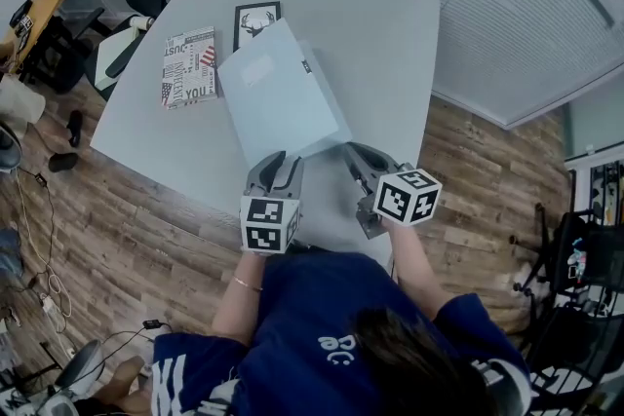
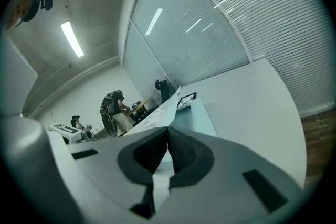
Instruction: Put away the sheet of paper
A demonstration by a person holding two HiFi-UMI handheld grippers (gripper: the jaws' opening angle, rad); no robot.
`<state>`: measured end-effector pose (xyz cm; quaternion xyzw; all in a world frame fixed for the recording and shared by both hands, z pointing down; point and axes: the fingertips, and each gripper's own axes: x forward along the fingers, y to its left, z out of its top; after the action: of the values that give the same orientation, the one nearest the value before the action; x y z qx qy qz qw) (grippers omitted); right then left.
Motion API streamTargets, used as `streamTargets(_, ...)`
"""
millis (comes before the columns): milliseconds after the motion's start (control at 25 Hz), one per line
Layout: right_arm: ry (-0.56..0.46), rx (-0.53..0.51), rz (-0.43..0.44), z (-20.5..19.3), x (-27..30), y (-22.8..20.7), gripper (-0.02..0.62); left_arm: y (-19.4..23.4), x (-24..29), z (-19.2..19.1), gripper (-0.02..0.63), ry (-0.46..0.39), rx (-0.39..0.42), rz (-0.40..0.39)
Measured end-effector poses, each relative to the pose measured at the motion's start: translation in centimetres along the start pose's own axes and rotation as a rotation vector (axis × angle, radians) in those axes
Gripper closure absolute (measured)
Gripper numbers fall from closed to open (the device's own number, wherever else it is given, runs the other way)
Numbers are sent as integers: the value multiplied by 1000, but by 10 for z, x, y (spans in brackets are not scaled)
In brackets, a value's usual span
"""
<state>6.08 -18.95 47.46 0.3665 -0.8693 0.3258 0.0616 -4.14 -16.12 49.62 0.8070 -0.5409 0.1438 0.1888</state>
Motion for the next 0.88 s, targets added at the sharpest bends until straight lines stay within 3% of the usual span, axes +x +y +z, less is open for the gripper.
streamTargets(320,3,-36,-1,-4,-10,2,586,-15,-8,0,495,-26,-105,-24)
streamTargets(600,-51,-80,-35,-2,-19,7,586,-9,-35,17,495,-133,-208,2)
streamTargets(880,-106,-163,-83,-8,-23,18,586,-3,-53,13,499,-149,-188,42)
